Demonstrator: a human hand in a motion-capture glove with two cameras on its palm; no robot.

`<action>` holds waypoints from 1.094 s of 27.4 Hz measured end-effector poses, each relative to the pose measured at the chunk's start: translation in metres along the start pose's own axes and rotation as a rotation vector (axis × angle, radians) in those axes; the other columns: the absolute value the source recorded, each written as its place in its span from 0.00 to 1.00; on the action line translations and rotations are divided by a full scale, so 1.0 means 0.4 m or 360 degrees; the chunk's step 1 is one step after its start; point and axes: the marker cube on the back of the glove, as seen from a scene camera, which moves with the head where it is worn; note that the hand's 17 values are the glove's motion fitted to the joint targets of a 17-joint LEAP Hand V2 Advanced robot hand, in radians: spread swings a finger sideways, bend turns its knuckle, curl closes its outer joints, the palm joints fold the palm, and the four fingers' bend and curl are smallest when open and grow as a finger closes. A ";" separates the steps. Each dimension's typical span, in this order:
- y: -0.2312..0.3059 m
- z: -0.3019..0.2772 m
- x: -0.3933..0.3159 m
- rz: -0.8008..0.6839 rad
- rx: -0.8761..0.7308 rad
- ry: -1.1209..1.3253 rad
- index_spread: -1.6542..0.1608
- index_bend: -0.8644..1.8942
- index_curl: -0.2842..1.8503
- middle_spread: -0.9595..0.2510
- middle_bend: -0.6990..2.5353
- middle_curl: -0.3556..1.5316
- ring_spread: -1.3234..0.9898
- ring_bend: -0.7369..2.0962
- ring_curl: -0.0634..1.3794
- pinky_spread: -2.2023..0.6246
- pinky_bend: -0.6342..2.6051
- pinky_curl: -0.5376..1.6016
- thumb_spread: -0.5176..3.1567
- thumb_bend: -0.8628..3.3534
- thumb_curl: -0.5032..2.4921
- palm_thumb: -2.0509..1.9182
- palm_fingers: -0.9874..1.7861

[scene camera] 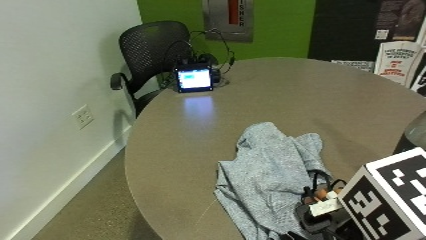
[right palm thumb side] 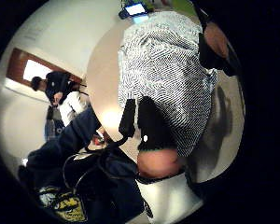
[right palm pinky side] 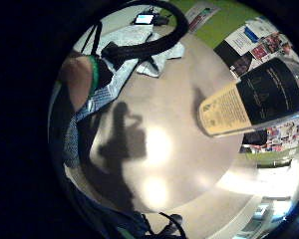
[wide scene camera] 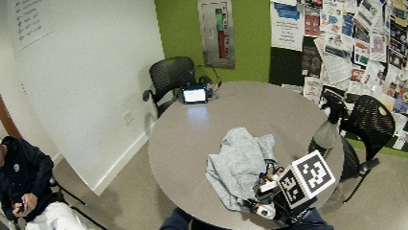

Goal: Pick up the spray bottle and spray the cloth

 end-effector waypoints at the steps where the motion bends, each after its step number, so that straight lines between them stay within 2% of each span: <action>1: 0.000 0.000 0.000 -0.0001 0.0000 0.0004 0.84 0.42 0.18 0.76 0.33 0.25 0.54 0.41 0.13 0.79 0.27 0.28 0.26 0.26 0.20 0.60 0.74; 11: -0.010 -0.015 -0.011 -0.0025 0.0030 0.0047 0.79 0.40 0.25 0.75 0.33 0.32 0.52 0.41 0.22 0.80 0.25 0.33 0.39 0.26 0.23 0.62 0.73; 17: -0.010 -0.014 -0.017 -0.0031 0.0027 0.0079 0.77 0.40 0.28 0.73 0.34 0.34 0.52 0.41 0.25 0.83 0.22 0.32 0.42 0.24 0.24 0.62 0.71; 22: -0.002 -0.014 -0.037 -0.0071 0.0043 0.0071 0.76 0.45 0.31 0.74 0.32 0.35 0.53 0.37 0.25 0.86 0.21 0.31 0.43 0.24 0.26 0.64 0.62; 30: 0.053 -0.041 -0.034 -0.0138 0.0115 0.0043 0.74 0.45 0.31 0.74 0.31 0.36 0.53 0.37 0.24 0.87 0.23 0.30 0.43 0.23 0.27 0.65 0.61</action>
